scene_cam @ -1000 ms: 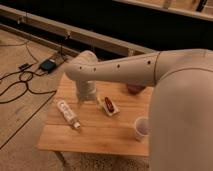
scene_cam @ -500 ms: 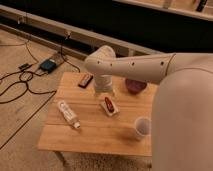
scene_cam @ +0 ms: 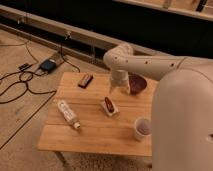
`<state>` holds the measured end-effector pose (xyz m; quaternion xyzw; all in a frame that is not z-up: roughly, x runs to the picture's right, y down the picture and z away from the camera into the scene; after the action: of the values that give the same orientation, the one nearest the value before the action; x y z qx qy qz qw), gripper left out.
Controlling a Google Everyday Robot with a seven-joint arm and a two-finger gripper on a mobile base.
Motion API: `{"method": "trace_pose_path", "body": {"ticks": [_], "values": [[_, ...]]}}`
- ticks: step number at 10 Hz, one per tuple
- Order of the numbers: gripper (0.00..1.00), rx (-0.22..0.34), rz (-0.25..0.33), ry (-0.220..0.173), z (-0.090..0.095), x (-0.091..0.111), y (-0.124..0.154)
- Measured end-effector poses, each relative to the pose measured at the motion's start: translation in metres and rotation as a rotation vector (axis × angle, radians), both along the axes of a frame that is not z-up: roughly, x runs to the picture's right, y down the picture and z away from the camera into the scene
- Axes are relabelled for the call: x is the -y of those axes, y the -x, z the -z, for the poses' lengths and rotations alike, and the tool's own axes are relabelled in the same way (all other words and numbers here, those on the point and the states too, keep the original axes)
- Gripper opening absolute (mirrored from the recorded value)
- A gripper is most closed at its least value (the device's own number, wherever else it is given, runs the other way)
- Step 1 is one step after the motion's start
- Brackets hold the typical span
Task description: Pick up the ceramic bowl
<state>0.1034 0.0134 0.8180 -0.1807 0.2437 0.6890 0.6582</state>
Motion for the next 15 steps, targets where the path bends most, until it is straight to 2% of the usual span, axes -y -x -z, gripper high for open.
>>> {"method": "trace_pose_path", "body": {"ticks": [3,6,11,15], "values": [[0.65,-0.034,-0.072,-0.017,-0.028,0.019,-0.058],[0.65,-0.068,-0.138,-0.008,-0.055,0.027,-0.110],[0.65,-0.068,-0.191,0.010,-0.108,0.031,-0.147],[0.65,-0.050,-0.234,0.015,-0.136,0.030,-0.163]]}}
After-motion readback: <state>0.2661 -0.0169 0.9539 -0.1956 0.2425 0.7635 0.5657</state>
